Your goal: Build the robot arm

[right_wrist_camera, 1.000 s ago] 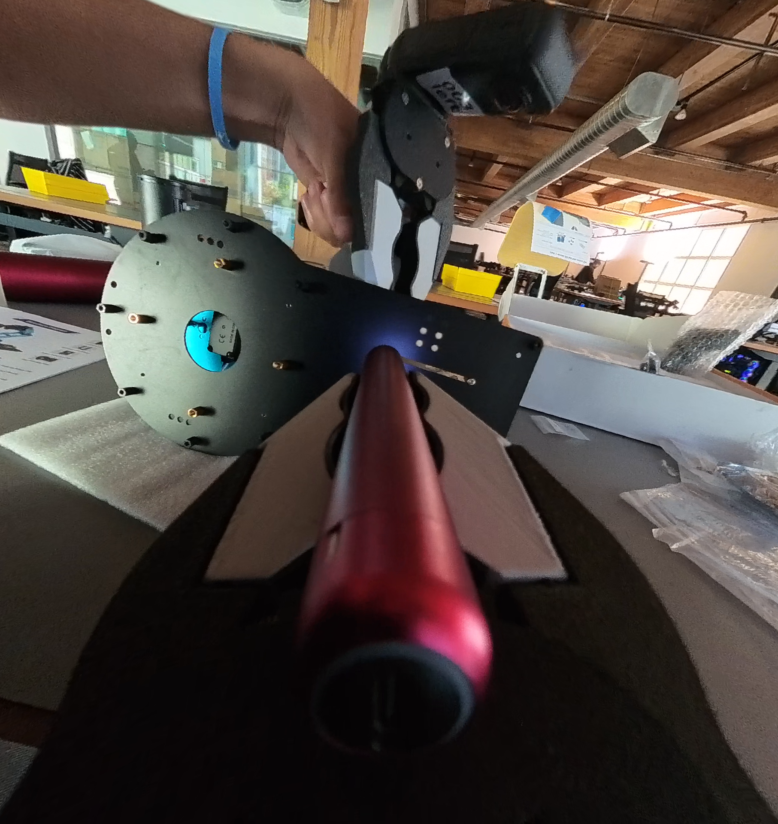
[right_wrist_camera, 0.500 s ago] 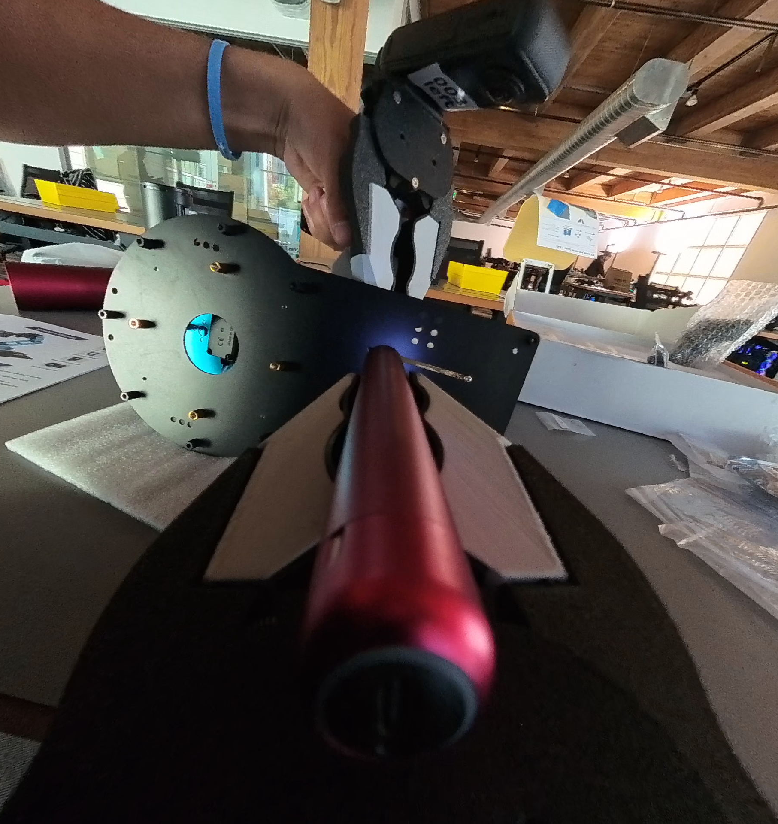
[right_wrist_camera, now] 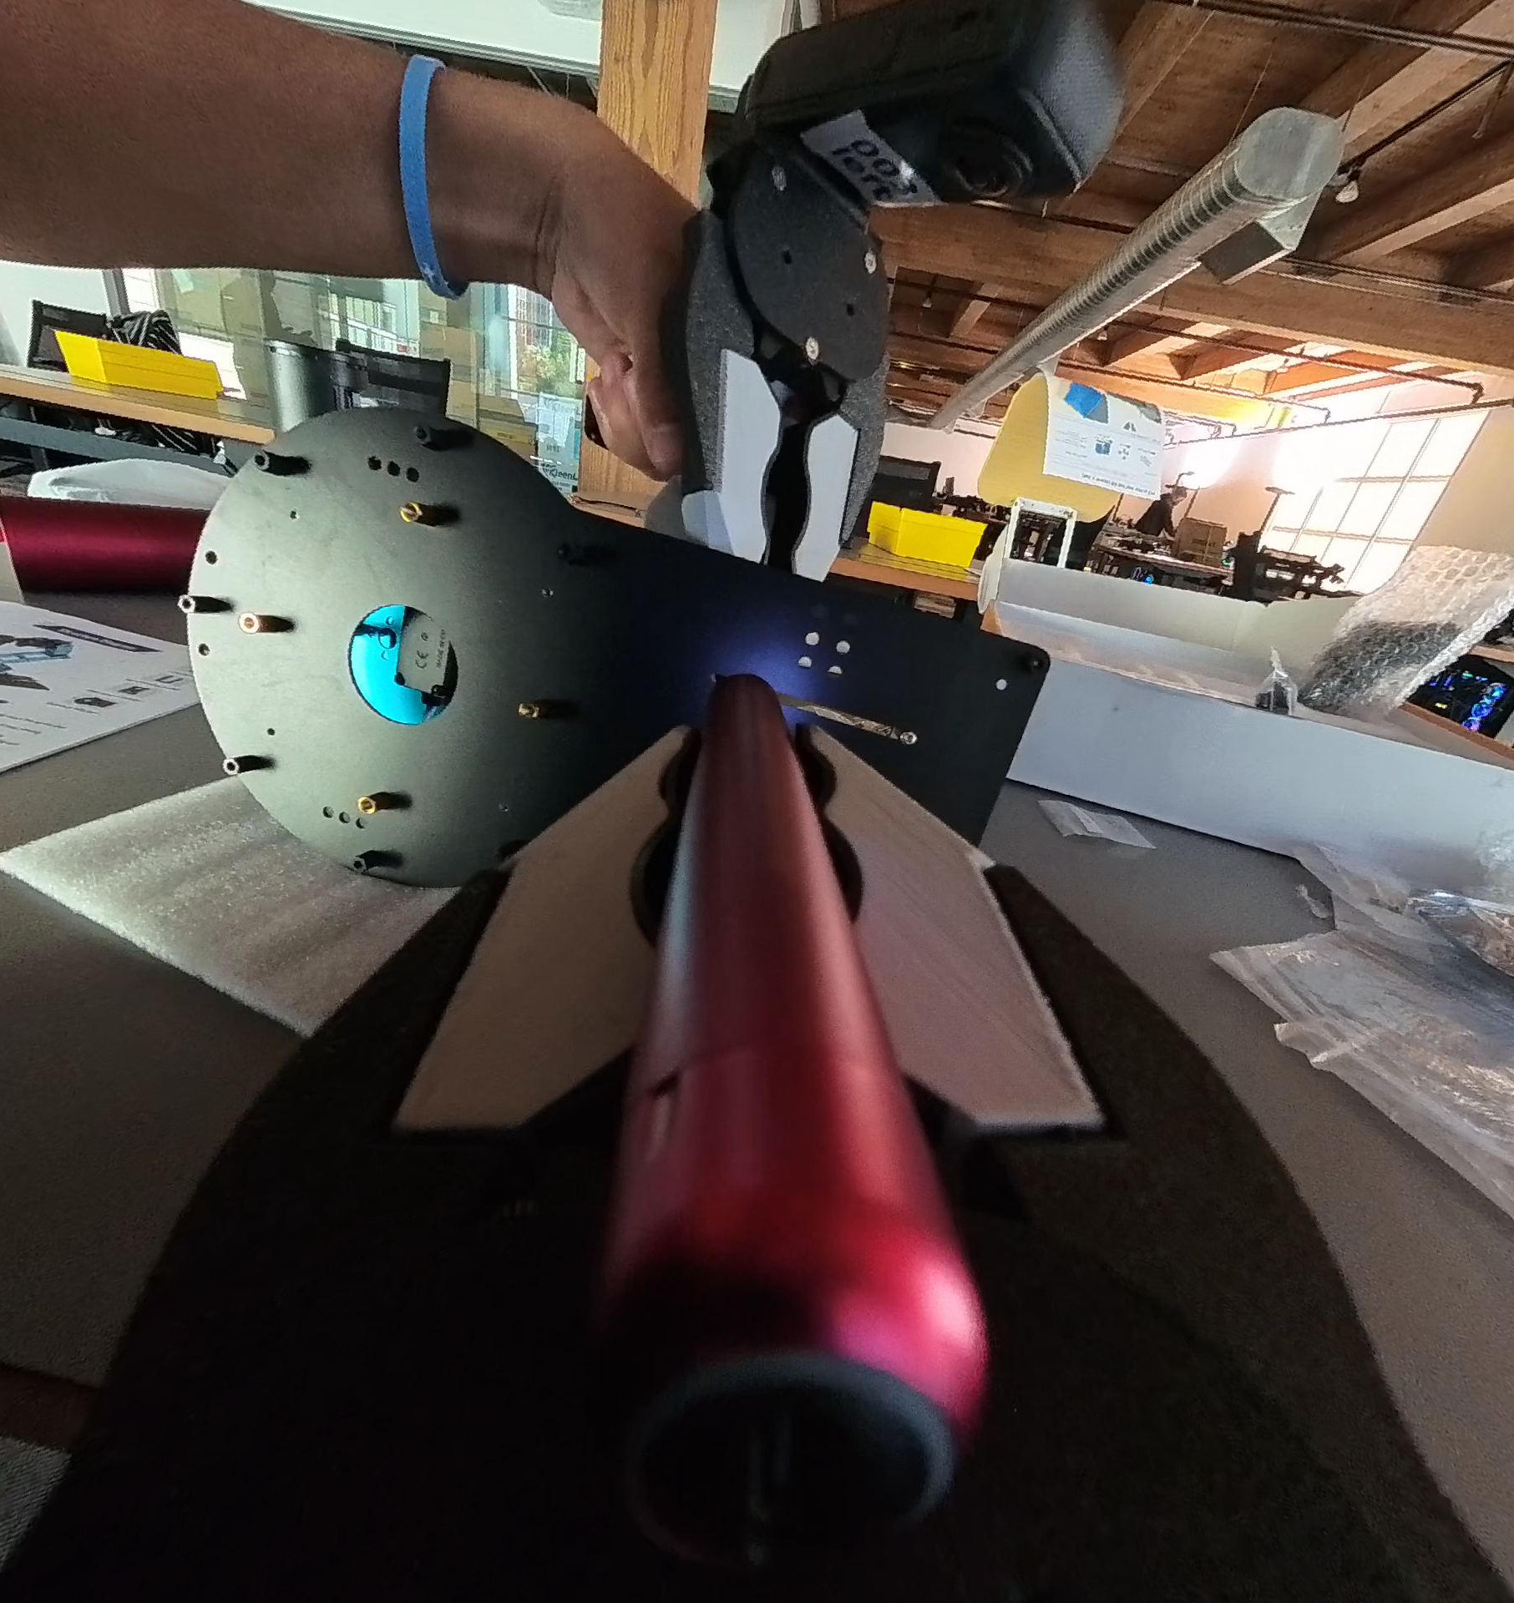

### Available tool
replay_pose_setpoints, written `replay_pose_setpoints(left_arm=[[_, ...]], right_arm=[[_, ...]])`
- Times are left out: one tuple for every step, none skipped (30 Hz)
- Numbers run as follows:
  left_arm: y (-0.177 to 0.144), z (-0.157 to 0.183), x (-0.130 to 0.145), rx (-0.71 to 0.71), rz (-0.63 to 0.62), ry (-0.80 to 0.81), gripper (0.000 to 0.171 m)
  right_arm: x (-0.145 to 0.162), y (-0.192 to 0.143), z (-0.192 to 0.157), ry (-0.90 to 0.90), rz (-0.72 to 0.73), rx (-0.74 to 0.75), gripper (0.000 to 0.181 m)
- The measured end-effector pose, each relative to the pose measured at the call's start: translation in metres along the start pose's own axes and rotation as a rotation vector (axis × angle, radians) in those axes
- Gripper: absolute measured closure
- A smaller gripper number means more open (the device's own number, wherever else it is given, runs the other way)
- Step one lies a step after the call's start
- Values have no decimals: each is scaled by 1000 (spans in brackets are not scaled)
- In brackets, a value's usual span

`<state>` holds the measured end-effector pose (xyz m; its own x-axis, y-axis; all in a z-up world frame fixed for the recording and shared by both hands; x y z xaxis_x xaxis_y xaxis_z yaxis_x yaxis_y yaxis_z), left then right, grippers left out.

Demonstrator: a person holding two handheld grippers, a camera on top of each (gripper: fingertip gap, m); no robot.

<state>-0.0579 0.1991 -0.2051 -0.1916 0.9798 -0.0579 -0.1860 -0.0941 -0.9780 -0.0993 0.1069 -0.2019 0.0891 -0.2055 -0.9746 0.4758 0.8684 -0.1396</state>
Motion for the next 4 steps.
replay_pose_setpoints(left_arm=[[0, 0, 0, 0, 0, 0, 168], [0, 0, 0, 1, 0, 0, 168], [0, 0, 0, 1, -1, 1, 169], [0, 0, 0, 1, -1, 2, 169]], right_arm=[[0, 0, 0, 0, 0, 0, 160], [0, 0, 0, 0, -1, 0, 160], [0, 1, 0, 0, -4, -1, 160], [0, 2, 0, 0, -10, -4, 160]])
Point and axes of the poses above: each gripper's, where its closed fingertips meet, y out along the fingers, x out of its underside, z = x × y across the jaws, the point moved 2 cm from there along -y, back along the fingers, and after that the axes turned 15 degrees about -z, right-handed, at the moved point
